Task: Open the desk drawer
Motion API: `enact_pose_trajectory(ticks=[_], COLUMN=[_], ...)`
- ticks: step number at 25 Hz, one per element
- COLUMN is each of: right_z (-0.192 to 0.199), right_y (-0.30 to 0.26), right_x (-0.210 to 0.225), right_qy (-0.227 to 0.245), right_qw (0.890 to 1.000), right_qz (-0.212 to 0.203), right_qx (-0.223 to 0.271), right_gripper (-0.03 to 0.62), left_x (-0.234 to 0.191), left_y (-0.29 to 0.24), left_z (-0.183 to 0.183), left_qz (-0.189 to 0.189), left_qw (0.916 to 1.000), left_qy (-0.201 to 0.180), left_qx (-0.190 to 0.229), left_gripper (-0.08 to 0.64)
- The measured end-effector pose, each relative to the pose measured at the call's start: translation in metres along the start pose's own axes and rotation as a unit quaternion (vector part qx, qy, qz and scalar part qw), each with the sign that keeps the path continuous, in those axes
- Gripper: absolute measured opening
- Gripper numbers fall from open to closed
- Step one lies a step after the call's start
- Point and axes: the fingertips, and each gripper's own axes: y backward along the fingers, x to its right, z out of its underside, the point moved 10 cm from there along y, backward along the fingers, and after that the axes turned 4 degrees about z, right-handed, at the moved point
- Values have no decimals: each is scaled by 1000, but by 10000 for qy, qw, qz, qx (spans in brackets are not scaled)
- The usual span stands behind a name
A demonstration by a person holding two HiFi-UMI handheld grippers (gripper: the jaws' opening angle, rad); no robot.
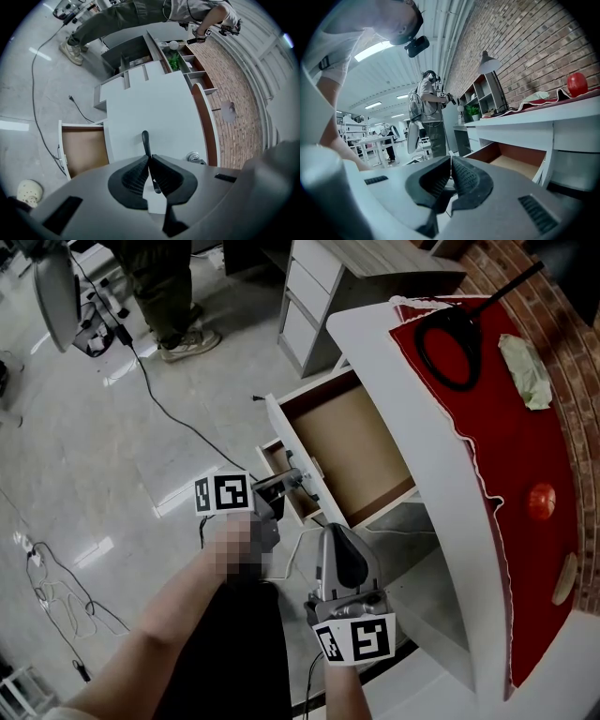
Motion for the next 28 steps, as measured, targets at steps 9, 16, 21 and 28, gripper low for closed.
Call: enact_pose_trajectory(ticks=[9,16,21,28], right_z=[10,18,18,24], right_y=[-2,-6,-10,-11], right_x=[7,7,7,8], right_qy=[-72,-144,-118,-100], right_qw=[10000,9998,9998,9996], right_qz=[-12,-68,-110,-119], right_qx=[-45,-147,-154,-215], right_gripper=[18,18,18,18], left_x=[-31,-43,-52,-73], left_y=[4,4,5,16], left_z=[5,9,11,17], left_qz=[-247,-143,-47,2], left_qw=[9996,9996,9996,9969], left_qy=[53,223,281,680], left_qx=[-82,0,59,399], left_gripper=[31,32,32,34])
